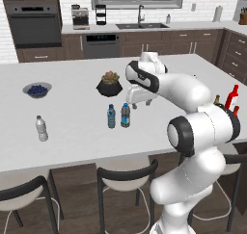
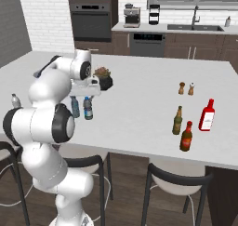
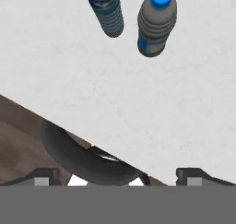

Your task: Move the plastic bottles in the middle to the plastics group, and the glass bottles in the middle to the glass group.

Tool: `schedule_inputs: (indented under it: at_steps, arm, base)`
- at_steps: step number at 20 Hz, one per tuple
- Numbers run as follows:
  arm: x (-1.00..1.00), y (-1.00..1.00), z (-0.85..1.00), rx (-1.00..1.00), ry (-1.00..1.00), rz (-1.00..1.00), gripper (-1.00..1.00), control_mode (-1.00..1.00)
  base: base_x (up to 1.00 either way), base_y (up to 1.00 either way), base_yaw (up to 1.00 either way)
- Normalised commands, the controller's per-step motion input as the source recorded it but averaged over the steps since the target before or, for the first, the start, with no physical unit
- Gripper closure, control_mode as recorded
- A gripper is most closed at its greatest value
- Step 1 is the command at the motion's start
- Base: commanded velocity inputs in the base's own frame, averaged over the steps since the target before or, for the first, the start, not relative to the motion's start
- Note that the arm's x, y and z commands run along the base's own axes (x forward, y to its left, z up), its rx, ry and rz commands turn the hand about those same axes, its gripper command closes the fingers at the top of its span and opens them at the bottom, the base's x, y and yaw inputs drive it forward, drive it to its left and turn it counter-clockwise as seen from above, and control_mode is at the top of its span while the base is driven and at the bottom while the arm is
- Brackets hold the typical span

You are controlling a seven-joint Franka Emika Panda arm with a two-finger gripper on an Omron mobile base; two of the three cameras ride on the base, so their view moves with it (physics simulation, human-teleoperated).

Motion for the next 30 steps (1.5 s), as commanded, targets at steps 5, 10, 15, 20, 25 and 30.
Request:
schedule_inputs:
  at_steps: [5, 10, 15, 20, 25, 30]
  arm:
    - [0.25, 0.05, -0.01, 0.11, -0.05, 0.06, -1.00, -1.00]
    - [0.61, 0.02, 0.00, 0.00, -0.01, 0.00, -1.00, -1.00]
    - [0.43, 0.07, -0.05, 0.04, -0.06, 0.00, -1.00, -1.00]
    - [0.60, 0.19, -0.27, 0.06, -0.01, 0.00, -1.00, -1.00]
    - [0.50, 0.04, -0.48, 0.08, -0.01, 0.00, -1.00, -1.00]
    - [0.43, 0.00, -0.27, 0.01, -0.01, 0.00, -1.00, -1.00]
  base:
    - [0.00, 0.00, 0.00]
    - [0.00, 0.00, 0.00]
    - [0.00, 0.00, 0.00]
    - [0.00, 0.00, 0.00]
    - [0.00, 0.00, 0.00]
    - [0.00, 0.00, 0.00]
